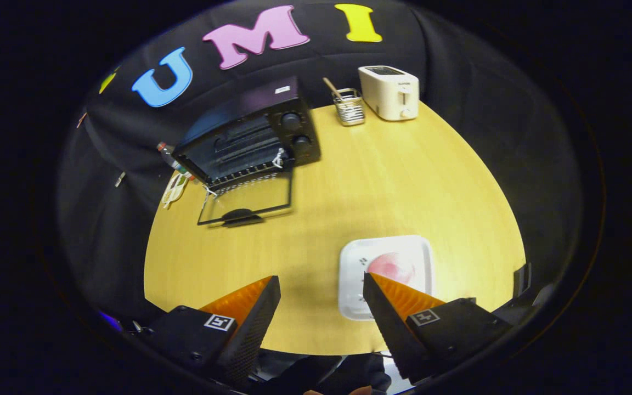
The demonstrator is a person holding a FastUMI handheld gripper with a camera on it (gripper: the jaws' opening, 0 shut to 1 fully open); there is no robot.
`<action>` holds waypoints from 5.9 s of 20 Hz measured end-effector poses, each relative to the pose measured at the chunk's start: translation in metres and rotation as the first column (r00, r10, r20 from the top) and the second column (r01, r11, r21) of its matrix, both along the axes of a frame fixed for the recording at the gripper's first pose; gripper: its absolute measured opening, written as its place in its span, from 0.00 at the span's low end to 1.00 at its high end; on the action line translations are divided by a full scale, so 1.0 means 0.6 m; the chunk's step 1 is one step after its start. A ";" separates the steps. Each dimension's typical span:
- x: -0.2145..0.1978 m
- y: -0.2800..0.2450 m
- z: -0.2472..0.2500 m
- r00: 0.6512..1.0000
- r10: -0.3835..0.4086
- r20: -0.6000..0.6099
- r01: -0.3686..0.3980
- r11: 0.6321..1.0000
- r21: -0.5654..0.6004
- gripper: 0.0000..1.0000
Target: Open the toaster oven, put the food inside, and close the toaster oven door.
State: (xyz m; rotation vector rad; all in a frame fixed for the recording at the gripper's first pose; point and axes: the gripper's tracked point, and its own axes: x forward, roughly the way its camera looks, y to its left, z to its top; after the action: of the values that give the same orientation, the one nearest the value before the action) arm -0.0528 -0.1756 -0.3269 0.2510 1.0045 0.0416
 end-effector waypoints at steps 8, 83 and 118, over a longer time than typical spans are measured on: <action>-0.013 -0.218 -0.097 0.981 -0.068 -0.184 0.072 0.997 0.014 0.99; 0.475 0.377 -0.113 0.483 -0.836 -0.261 0.705 0.195 0.682 0.05; 0.168 0.420 -0.050 0.974 -0.198 0.106 0.165 0.951 0.262 0.99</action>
State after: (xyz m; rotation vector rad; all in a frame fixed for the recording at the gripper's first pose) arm 0.0481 0.0762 -0.3567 0.5664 0.8405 0.0172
